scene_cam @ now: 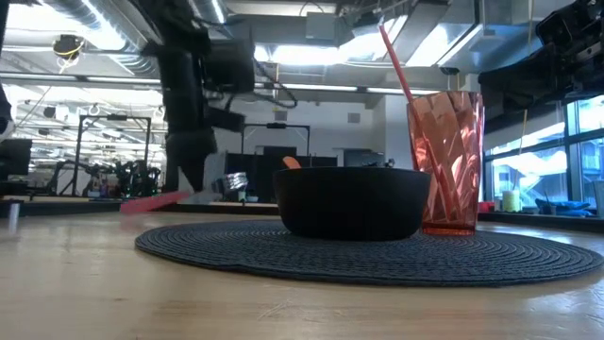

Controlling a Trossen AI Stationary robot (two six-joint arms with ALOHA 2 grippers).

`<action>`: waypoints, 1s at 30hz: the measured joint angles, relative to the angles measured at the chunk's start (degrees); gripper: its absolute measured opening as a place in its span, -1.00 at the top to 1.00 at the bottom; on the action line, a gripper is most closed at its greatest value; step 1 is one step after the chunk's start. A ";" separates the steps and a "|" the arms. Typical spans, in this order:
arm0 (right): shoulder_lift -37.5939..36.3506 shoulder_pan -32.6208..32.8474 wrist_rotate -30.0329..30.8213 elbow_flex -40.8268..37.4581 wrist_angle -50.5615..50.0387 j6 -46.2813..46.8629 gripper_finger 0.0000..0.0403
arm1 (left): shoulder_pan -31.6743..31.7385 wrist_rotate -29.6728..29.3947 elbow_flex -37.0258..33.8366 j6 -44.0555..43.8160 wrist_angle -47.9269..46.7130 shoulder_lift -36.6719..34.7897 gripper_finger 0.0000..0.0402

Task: Pick & Place Utensil
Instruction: Put the pink fork on the black bowl beside the orange spoon

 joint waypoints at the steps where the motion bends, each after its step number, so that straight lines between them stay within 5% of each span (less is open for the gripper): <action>1: 0.00 0.01 0.00 0.00 0.00 0.00 0.97 | -1.12 -1.16 0.00 -0.67 0.02 -0.78 0.99; 20: 0.00 0.02 0.02 0.00 1.11 0.07 0.97 | -16.72 -21.65 1.29 -1.64 0.01 -2.29 0.99; 30: -0.02 0.00 0.04 0.02 1.05 0.09 0.97 | -30.07 -41.38 18.63 3.15 -9.39 7.47 0.99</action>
